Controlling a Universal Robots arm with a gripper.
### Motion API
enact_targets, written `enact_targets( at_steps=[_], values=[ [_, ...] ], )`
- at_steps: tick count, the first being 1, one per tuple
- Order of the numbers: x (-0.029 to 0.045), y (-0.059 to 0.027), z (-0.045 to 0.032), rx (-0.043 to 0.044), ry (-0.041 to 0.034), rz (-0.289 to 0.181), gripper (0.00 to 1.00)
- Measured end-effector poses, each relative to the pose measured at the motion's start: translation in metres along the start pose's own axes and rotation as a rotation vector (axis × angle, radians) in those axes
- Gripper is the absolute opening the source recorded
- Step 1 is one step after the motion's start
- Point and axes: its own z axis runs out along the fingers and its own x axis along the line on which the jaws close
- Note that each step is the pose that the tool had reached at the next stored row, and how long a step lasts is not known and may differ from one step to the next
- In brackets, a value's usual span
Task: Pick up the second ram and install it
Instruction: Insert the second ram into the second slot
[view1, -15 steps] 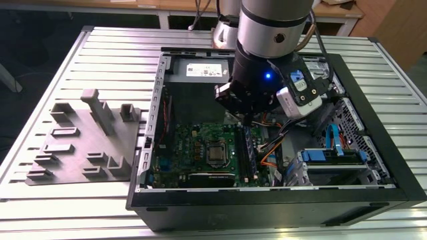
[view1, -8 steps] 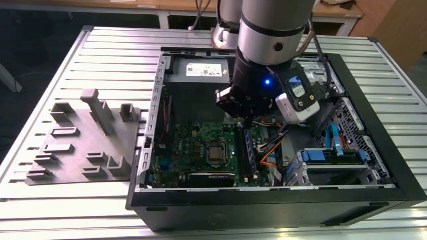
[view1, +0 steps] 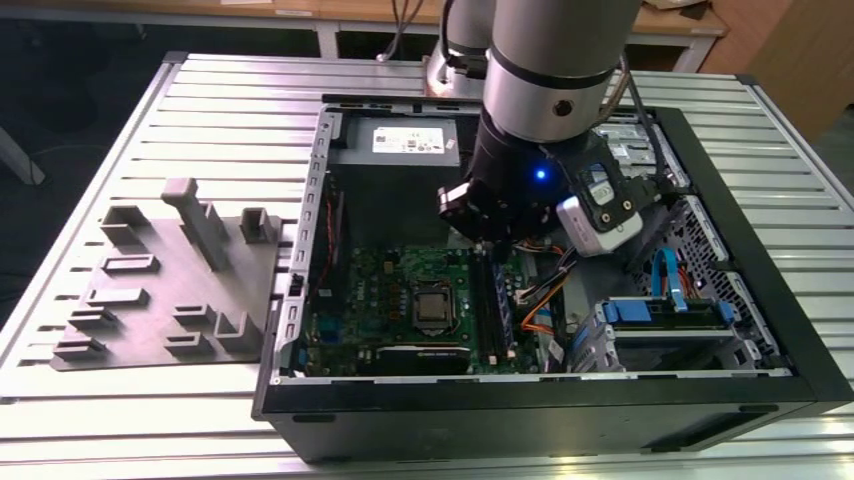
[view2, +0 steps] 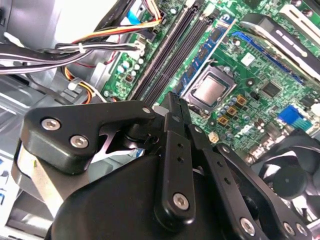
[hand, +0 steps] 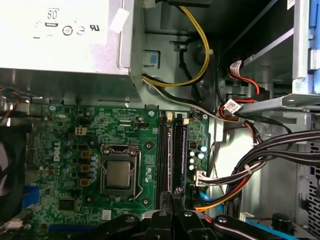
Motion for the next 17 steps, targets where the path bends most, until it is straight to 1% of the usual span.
enact_targets(
  at_steps=[6,17],
  values=[
    [-0.0025,-0.0004,0.0104,0.0000,0.0000,0.000,0.08],
    [-0.0019,-0.0011,0.0304,0.0000,0.0000,0.000,0.08]
  ],
)
